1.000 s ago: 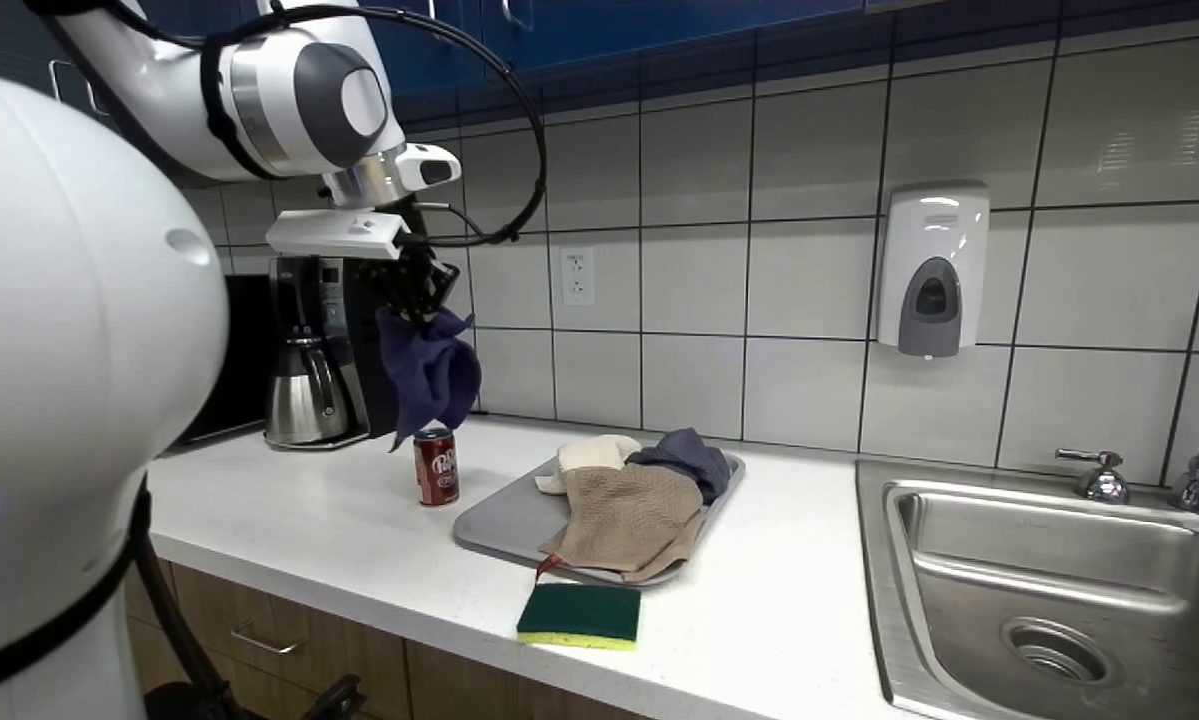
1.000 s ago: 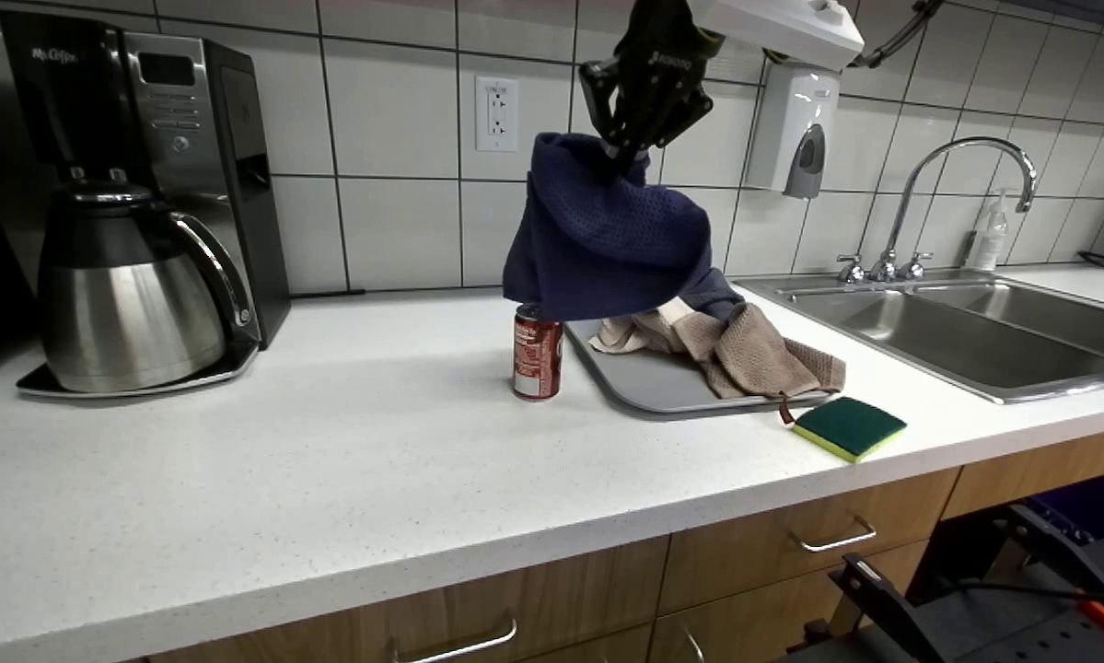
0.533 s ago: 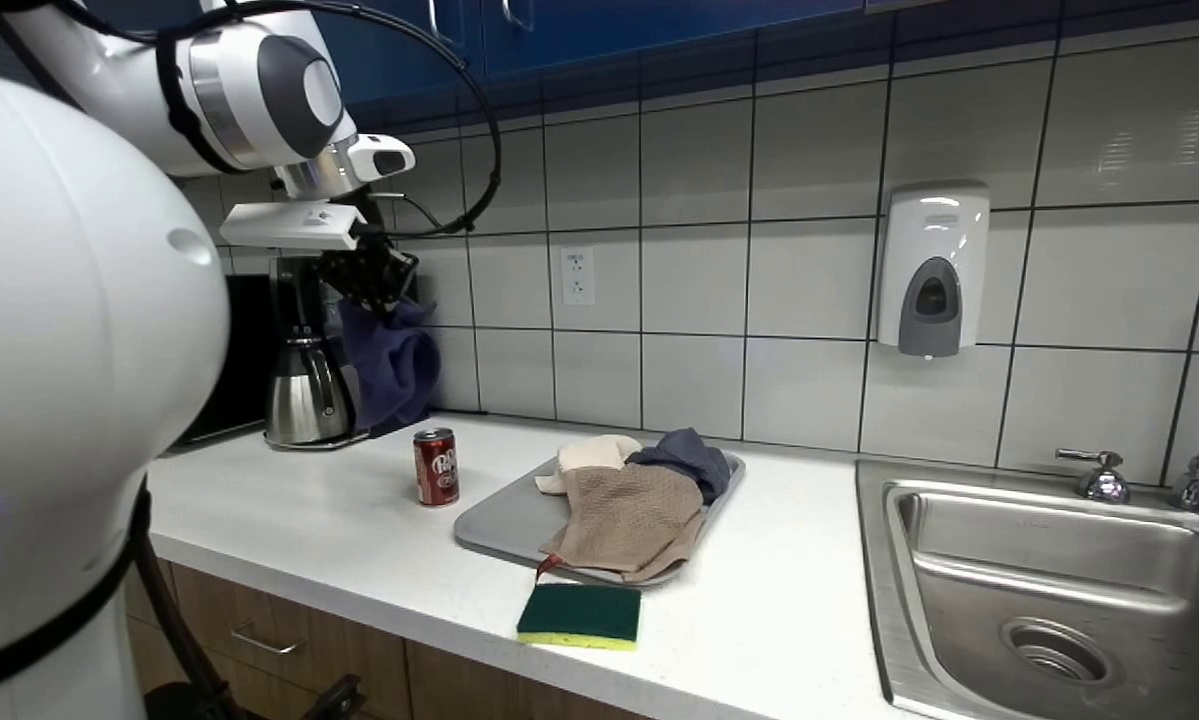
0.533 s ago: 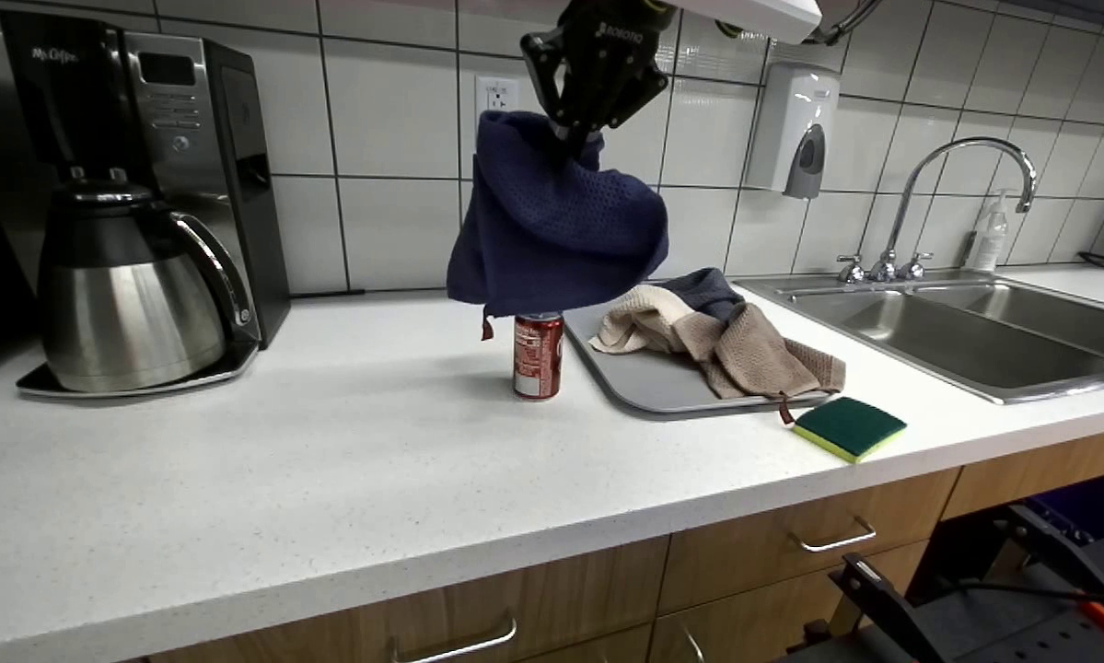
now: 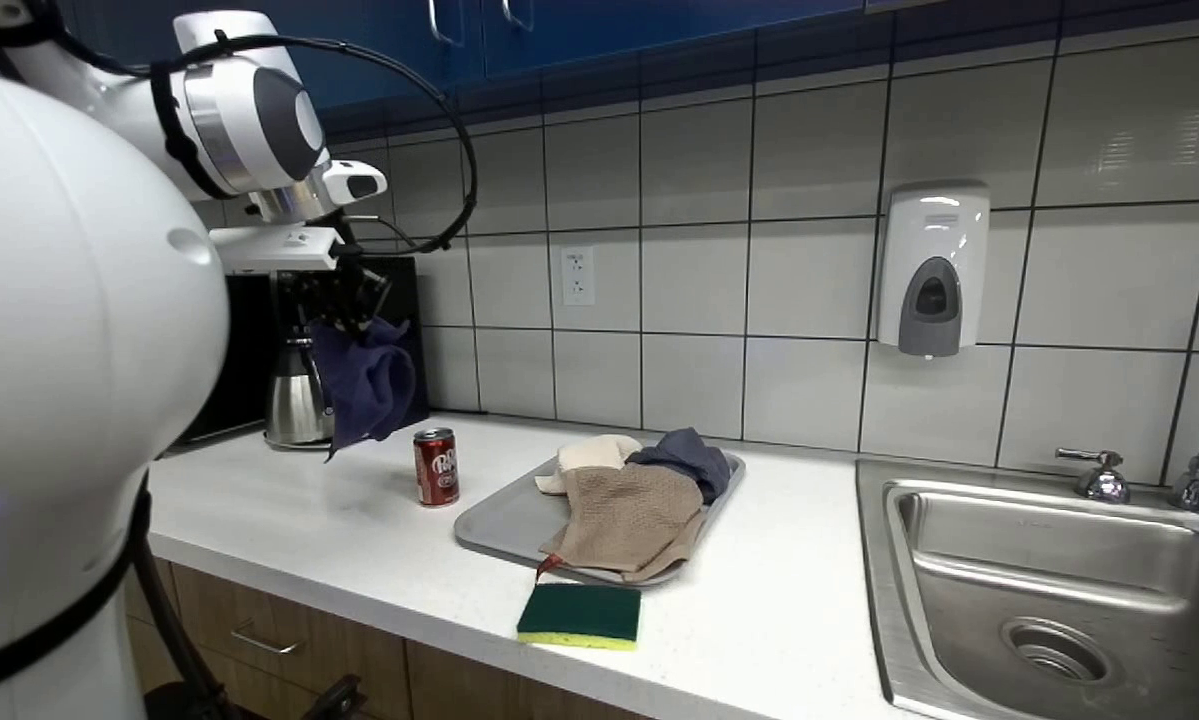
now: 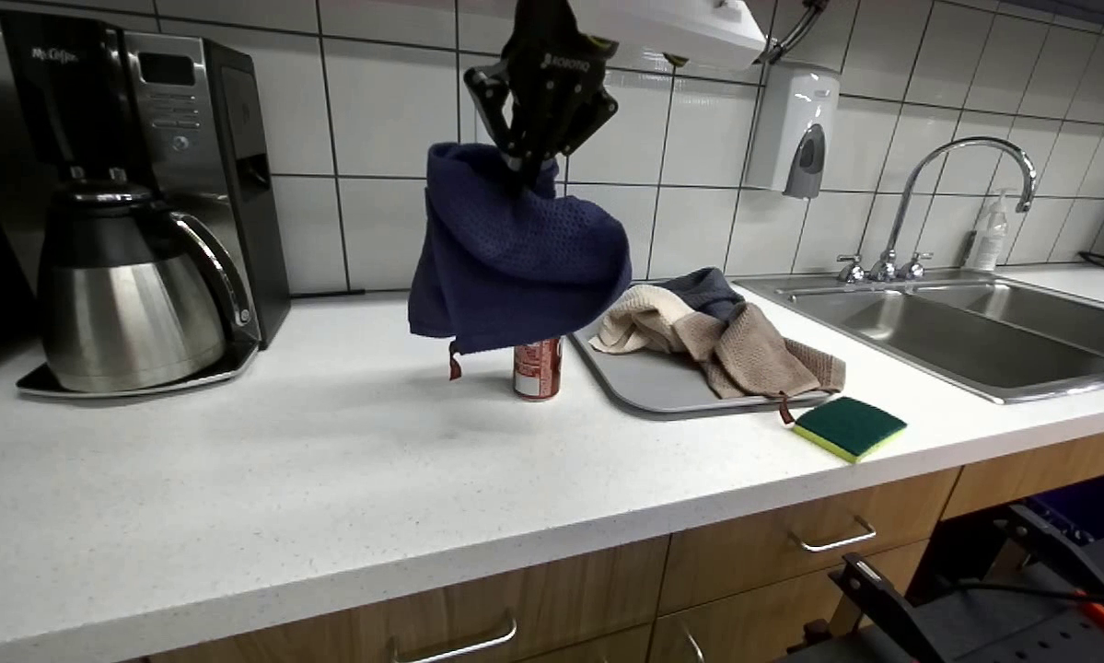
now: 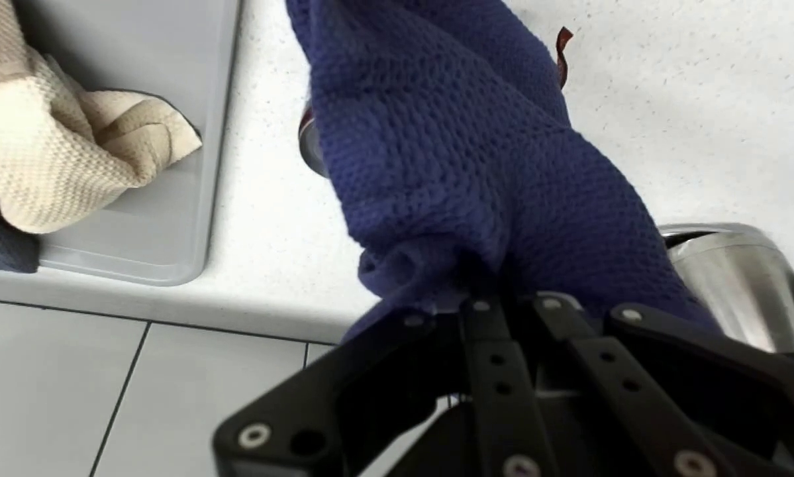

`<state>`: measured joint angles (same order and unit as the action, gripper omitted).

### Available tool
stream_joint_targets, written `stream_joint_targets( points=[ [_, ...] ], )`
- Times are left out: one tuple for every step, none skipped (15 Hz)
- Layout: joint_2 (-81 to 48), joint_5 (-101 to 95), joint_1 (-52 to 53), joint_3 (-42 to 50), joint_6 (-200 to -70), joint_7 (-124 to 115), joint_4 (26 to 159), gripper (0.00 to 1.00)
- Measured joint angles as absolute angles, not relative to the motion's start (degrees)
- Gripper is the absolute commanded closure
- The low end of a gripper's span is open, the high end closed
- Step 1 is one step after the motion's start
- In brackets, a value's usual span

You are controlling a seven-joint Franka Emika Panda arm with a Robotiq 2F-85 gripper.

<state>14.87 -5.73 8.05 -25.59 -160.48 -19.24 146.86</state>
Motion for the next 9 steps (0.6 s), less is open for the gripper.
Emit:
stream_joint_targets(
  points=[
    [13.8, -6.6, 8.0, -26.2, -160.5, -19.8, 146.3, 0.98],
    [12.8, -7.4, 7.9, -26.9, -160.5, -20.4, 145.8, 0.98],
    [11.8, -8.3, 7.9, -27.6, -160.5, -21.1, 145.1, 0.98],
    [10.9, -9.3, 7.9, -28.1, -160.5, -21.8, 144.5, 0.98],
    [9.9, -10.3, 7.9, -28.6, -160.5, -22.4, 143.8, 0.98],
    [9.0, -11.3, 7.9, -29.0, -160.5, -22.9, 143.1, 0.98],
    [8.1, -12.1, 7.9, -29.3, -160.5, -23.3, 142.6, 0.98],
    [7.2, -13.1, 7.9, -29.6, -160.5, -23.9, 142.0, 0.98],
    [6.2, -14.1, 7.9, -29.8, -160.5, -24.4, 141.5, 0.98]
  ],
)
